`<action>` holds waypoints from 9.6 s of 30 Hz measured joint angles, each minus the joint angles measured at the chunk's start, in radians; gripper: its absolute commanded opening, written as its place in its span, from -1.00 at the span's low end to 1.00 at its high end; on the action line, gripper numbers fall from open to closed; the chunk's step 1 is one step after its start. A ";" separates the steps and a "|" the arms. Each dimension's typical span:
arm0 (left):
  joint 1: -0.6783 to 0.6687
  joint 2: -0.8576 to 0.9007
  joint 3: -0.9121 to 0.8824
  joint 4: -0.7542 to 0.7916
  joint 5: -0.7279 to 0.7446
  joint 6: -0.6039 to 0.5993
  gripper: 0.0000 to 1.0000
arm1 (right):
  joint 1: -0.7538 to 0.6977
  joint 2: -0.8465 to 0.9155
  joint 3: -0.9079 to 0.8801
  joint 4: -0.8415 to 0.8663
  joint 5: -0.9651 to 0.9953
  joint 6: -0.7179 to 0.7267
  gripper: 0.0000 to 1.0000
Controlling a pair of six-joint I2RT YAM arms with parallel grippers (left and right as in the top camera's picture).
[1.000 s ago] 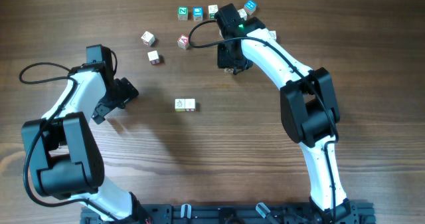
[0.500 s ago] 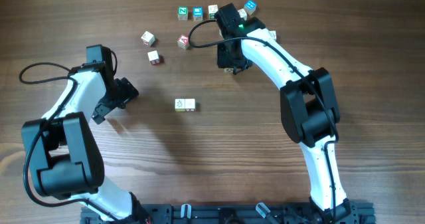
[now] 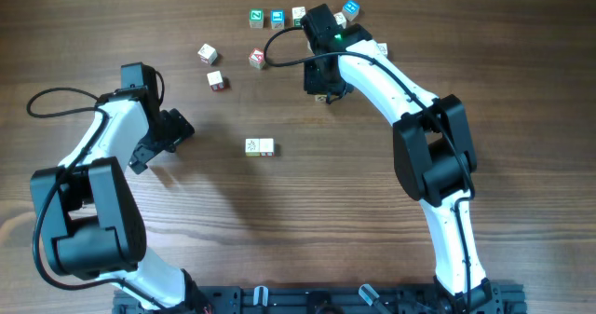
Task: Form a horizontal line
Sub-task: 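Lower the right gripper and close on the yellow airplane block, then carry the yellow block to the right of the center block with the right gripper, then lower the yellow block onto the table and open the right gripper, then lower the right gripper again to push the yellow block against the row, then raise the right gripper and withdraw it to the back right, then reach the left gripper forward to the cream block marked '1' near the cluster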
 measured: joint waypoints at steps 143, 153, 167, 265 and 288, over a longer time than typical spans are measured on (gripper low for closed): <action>0.000 0.000 0.000 0.000 0.000 0.000 1.00 | 0.206 -0.185 -0.320 -0.009 -0.116 0.230 -0.76; 0.000 0.000 0.000 0.000 0.000 0.000 1.00 | 0.206 -0.185 -0.321 0.034 -0.116 0.230 -0.76; 0.000 0.000 0.000 0.000 0.000 0.000 1.00 | 0.206 -0.185 -0.321 0.029 -0.140 0.230 -0.75; 0.002 0.000 -0.001 0.148 0.133 0.011 1.00 | -0.389 -0.185 -0.323 0.400 0.181 -0.016 0.99; 0.091 -0.125 1.022 -0.502 0.376 0.177 -0.92 | -0.389 -0.185 -0.323 0.402 0.181 -0.016 0.99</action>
